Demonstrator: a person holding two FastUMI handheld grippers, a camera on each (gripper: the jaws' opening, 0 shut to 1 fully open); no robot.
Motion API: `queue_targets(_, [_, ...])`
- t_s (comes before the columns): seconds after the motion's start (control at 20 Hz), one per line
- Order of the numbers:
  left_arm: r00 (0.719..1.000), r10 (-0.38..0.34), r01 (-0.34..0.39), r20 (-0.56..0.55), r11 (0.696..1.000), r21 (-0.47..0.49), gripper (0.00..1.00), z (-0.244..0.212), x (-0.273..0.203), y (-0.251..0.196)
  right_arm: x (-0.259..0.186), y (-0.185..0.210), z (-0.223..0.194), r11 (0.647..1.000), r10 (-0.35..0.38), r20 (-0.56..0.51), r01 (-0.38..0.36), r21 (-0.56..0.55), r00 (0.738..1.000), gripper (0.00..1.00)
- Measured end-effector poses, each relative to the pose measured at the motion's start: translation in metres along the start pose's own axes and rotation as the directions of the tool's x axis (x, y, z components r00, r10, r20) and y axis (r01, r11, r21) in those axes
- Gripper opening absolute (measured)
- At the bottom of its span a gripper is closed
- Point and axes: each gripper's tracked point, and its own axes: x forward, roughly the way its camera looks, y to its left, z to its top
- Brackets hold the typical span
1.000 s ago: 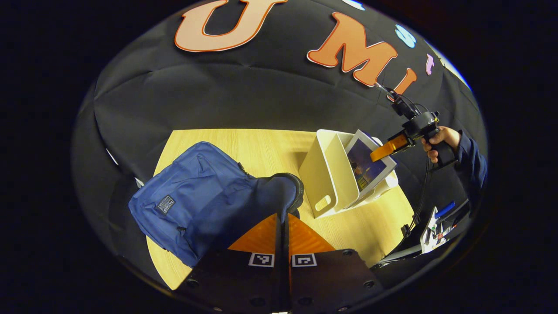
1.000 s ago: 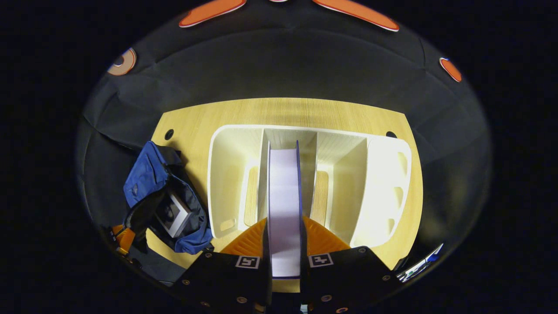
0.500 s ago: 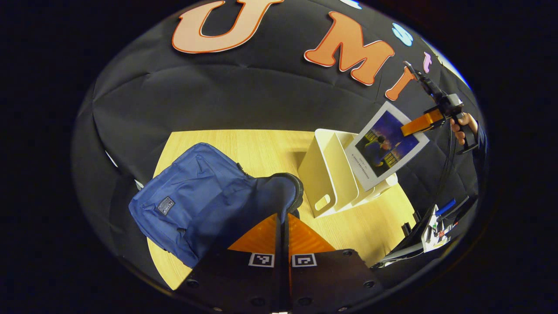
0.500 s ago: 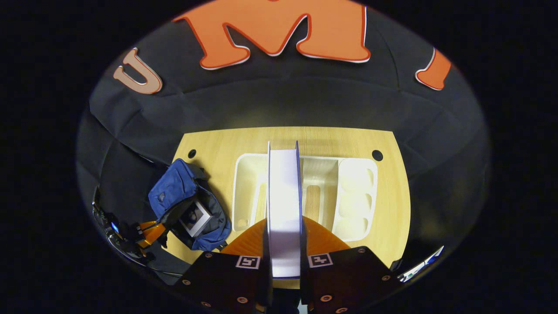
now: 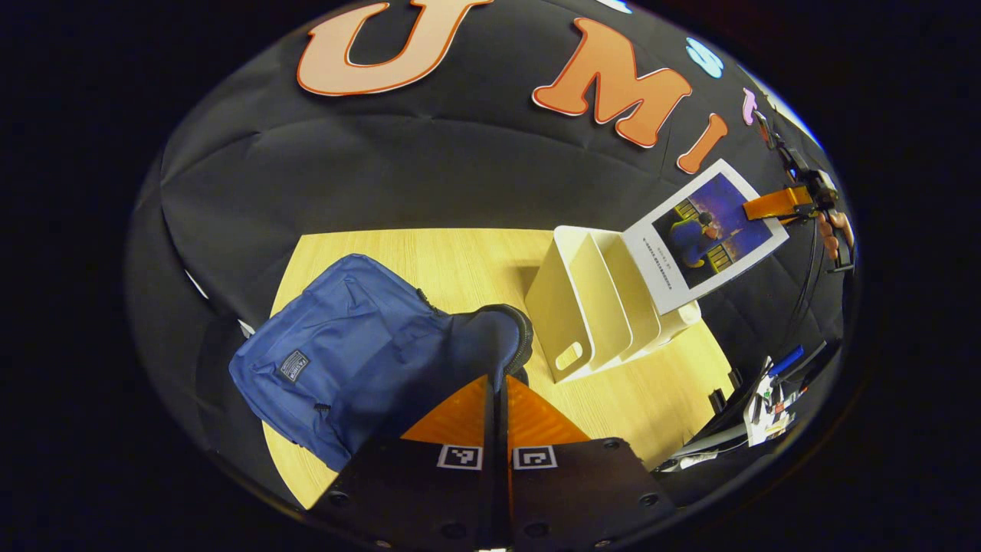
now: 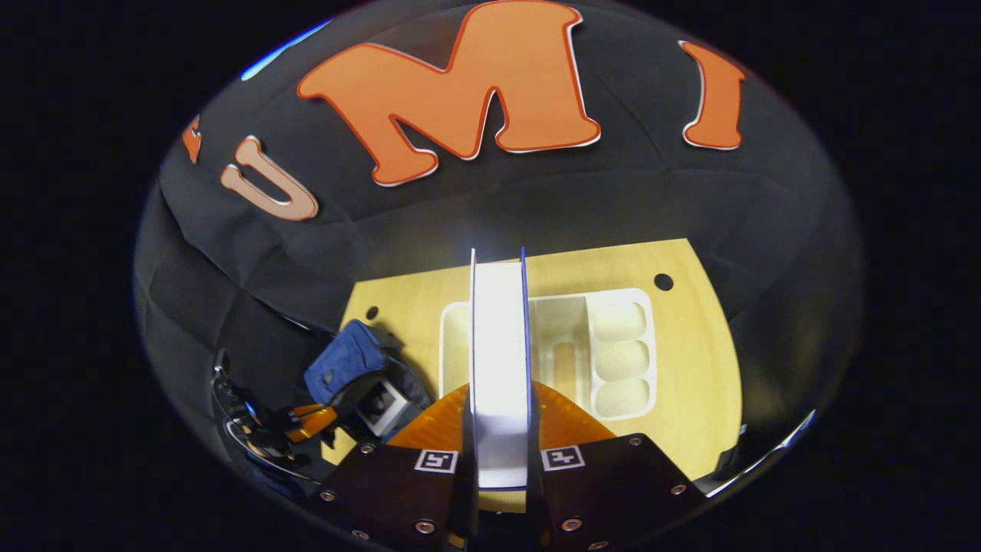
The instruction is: Open the schoolbag, grab two books from the bookshelf and put them into the schoolbag.
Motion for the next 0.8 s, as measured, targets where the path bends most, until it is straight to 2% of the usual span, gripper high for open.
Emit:
queue_targets(0.2, [1.000, 0.007, -0.007, -0.010, 1.000, 0.013, 0.01, 0.000, 0.000, -0.001, 0.004, 0.004, -0.026, 0.981, 0.142, 0.027, -0.144, 0.132, 0.989, 0.25])
queue_targets(0.35, [1.000, 0.015, -0.014, -0.012, 1.000, 0.026, 0.01, 0.003, 0.000, 0.000, 0.008, 0.000, -0.037, 0.961, 0.184, 0.055, -0.191, 0.201, 0.981, 0.25])
queue_targets(0.5, [1.000, 0.021, -0.021, -0.018, 0.999, 0.030, 0.01, 0.003, 0.000, 0.000, 0.006, 0.004, -0.048, 0.949, 0.218, 0.067, -0.227, 0.217, 0.974, 0.23])
queue_targets(0.8, [0.999, 0.046, -0.046, -0.009, 0.999, 0.024, 0.01, 0.010, -0.002, 0.003, 0.020, 0.048, -0.085, 0.912, 0.326, 0.055, -0.329, 0.246, 0.944, 0.23])
